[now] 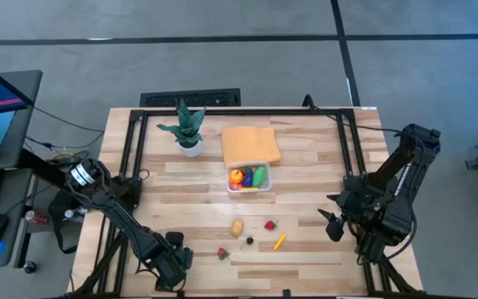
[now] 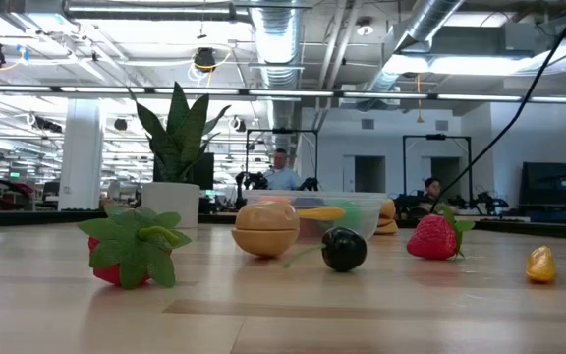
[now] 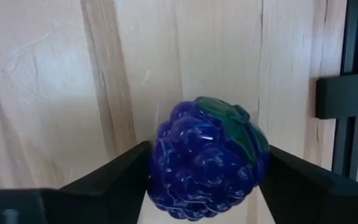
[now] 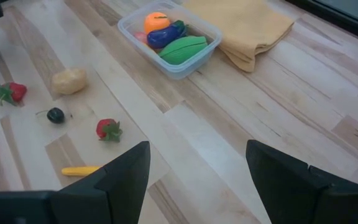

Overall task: Pick and placing Produce into tupperware
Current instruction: Put the blue blackberry into the transparent bin

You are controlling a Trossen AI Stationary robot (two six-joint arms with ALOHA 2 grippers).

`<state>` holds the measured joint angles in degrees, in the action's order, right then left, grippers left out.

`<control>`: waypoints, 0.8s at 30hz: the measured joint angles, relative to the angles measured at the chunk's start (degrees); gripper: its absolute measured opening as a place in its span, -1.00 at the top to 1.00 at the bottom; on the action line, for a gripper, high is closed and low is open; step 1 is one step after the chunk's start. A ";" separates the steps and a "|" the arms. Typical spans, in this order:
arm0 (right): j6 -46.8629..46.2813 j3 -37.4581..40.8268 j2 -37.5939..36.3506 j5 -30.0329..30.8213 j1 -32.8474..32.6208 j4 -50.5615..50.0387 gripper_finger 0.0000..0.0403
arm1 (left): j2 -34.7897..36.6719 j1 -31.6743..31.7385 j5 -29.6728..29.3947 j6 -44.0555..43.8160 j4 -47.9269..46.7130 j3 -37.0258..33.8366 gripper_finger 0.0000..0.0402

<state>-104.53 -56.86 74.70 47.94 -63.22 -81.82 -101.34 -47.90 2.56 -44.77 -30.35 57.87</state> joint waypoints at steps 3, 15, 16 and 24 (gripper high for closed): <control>0.00 0.00 0.00 0.05 0.00 -0.03 -0.29 | 0.00 0.33 0.00 -0.09 0.00 0.00 -0.23; 0.02 0.00 0.00 0.09 0.00 -0.20 -0.29 | 0.00 4.76 -1.82 -2.62 -0.13 0.02 -0.18; 0.02 0.00 0.00 0.11 0.00 -0.20 -0.29 | 0.00 5.20 -1.81 -2.64 -0.11 0.02 -0.18; 0.02 0.00 0.00 0.09 0.00 -0.20 -0.29 | 0.32 10.54 -2.03 -2.60 -0.33 0.02 -0.18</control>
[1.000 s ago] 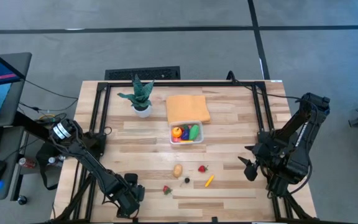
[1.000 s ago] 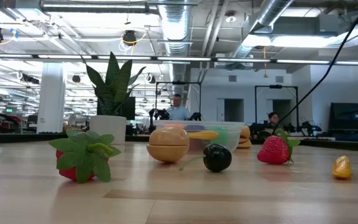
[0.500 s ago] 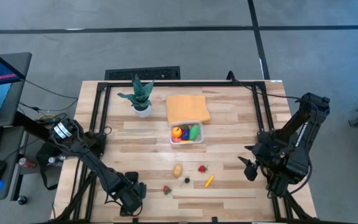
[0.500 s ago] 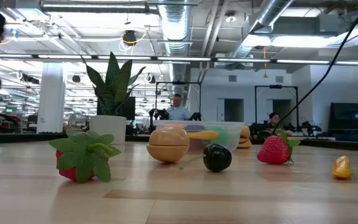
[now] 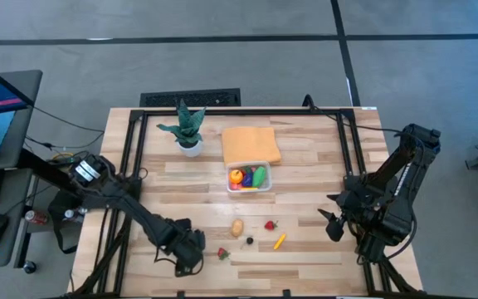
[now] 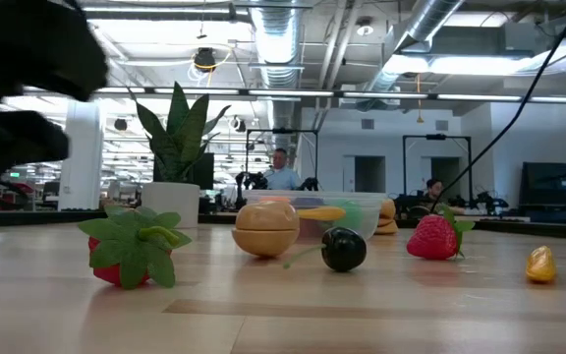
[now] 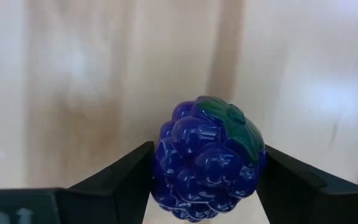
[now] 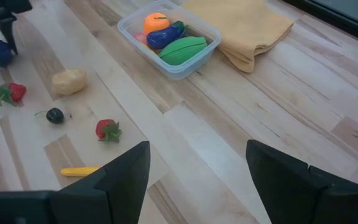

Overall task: Pick and placing Produce into tupperware
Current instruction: Put the blue blackberry into the transparent bin

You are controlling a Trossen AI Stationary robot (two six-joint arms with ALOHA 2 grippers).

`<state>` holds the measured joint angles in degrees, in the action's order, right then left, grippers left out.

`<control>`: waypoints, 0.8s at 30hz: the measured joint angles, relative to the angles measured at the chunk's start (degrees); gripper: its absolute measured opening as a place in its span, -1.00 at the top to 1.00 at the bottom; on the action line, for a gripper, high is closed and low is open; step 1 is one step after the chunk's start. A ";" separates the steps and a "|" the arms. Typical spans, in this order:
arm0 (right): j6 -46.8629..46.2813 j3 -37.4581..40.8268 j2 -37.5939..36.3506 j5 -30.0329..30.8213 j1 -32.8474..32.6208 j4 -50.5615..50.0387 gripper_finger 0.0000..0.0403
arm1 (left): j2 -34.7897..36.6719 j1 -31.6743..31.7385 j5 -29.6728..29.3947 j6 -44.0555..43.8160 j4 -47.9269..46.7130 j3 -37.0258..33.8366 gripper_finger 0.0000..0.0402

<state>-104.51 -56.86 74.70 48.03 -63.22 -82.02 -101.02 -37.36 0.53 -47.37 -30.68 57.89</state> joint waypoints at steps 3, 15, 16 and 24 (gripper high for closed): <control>0.00 0.00 0.00 0.01 0.00 0.02 -0.29 | 0.14 2.54 -0.36 1.21 -0.65 0.40 -0.18; -0.02 0.00 0.00 0.00 0.02 0.20 -0.29 | 0.69 14.08 -8.21 14.44 -12.05 7.42 -0.18; -0.02 0.00 0.00 0.01 0.02 0.17 -0.29 | 0.69 15.10 -9.21 15.68 -12.90 8.21 -0.18; -0.04 0.00 1.57 0.02 0.54 0.20 -0.29 | 0.69 23.16 -15.83 26.84 -15.27 14.78 -0.18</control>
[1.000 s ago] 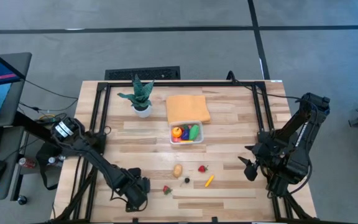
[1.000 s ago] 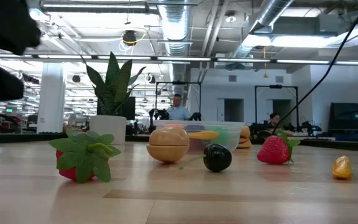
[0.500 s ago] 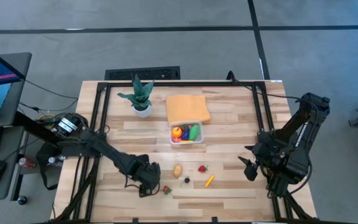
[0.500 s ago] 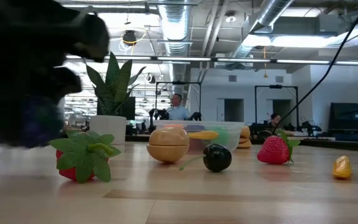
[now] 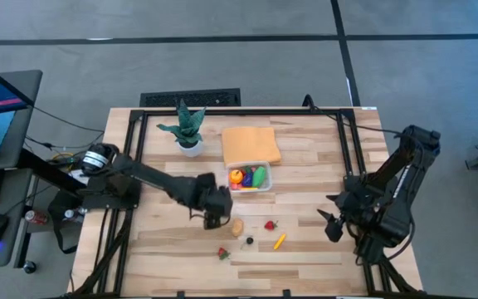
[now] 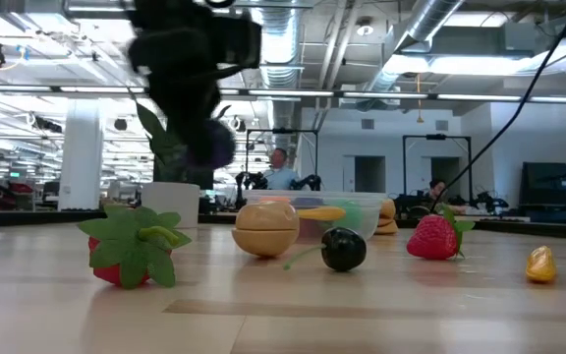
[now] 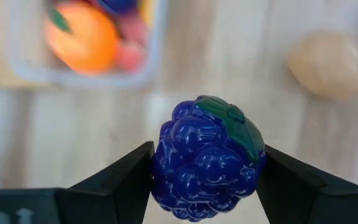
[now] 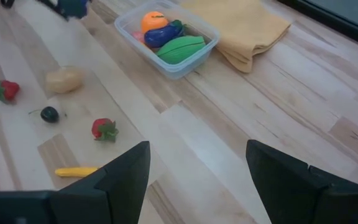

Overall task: Pick and placing Produce into tupperware
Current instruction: Put the blue blackberry into the transparent bin

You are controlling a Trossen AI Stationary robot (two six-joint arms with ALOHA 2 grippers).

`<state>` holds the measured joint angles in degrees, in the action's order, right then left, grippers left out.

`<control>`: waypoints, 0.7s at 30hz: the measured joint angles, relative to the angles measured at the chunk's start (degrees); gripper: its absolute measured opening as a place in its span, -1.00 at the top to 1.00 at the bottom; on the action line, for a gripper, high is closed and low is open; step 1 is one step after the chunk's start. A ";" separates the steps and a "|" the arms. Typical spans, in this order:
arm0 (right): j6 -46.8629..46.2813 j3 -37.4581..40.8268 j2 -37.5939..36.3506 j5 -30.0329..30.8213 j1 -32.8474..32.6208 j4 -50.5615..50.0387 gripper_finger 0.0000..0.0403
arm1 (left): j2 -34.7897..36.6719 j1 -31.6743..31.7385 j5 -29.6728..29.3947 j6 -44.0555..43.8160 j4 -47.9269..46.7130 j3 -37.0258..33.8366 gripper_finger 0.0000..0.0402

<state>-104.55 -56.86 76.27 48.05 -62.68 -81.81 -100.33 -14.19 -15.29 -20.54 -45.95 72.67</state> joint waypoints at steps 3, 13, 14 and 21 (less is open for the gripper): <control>-0.01 0.00 1.49 0.00 0.65 0.35 -0.29 | 0.00 3.01 -1.79 4.04 0.47 2.52 -0.18; -0.03 0.00 5.90 0.01 3.03 2.76 -0.29 | 0.00 12.21 0.47 13.50 10.07 5.26 -0.18; -0.03 0.00 6.14 0.02 3.23 2.90 -0.29 | 0.00 13.11 1.18 13.50 10.88 5.26 -0.18; -0.46 -0.02 6.61 -0.02 4.14 2.99 -0.29 | 0.00 19.05 6.33 5.99 15.99 5.26 -0.18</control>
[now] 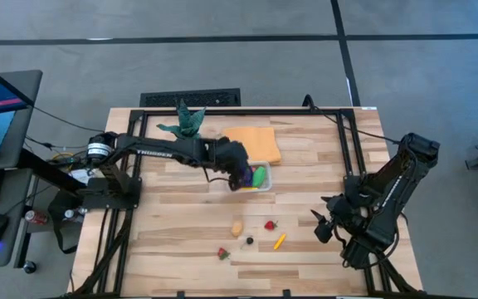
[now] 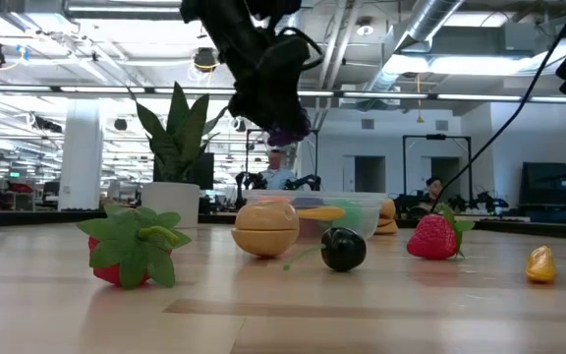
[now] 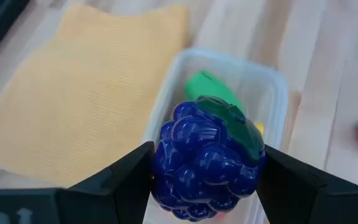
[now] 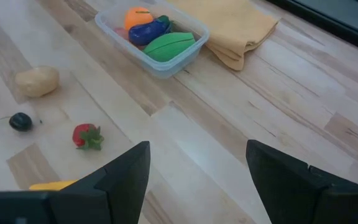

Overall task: Pick and placing Produce into tupperware
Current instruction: Put the blue blackberry into the transparent bin

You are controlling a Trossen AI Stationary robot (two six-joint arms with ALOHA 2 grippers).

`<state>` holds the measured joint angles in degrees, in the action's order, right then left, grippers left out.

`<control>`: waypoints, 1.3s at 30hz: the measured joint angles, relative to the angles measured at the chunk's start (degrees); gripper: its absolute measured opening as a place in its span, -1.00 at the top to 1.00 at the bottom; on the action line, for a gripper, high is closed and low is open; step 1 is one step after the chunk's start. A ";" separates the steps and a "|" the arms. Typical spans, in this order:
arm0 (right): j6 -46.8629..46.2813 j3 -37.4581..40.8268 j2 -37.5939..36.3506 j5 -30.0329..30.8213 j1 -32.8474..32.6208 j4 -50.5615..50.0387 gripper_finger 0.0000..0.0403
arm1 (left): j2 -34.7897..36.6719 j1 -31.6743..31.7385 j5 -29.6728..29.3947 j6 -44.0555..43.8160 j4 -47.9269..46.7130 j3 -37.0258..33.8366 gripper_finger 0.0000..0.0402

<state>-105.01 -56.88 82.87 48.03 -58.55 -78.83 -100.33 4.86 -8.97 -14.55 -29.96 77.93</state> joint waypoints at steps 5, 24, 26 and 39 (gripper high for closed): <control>0.41 0.00 0.00 0.02 0.25 -0.19 -0.29 | 0.00 3.31 2.59 -9.02 1.47 0.00 -0.18; 0.41 0.00 -0.04 0.00 0.25 -0.42 -0.29 | 0.00 4.88 2.79 -15.28 2.81 -0.69 -0.18; 0.41 0.00 -0.04 0.01 0.25 -0.40 -0.29 | -0.02 4.78 2.73 -16.06 3.63 -1.44 -0.18; 0.44 0.00 -0.05 0.04 0.24 -0.26 -0.29 | -1.52 3.33 0.43 -16.28 5.19 -1.59 -0.18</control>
<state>-104.57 -56.88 82.82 48.07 -58.31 -79.09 -101.85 8.19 -8.54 -30.83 -24.77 76.34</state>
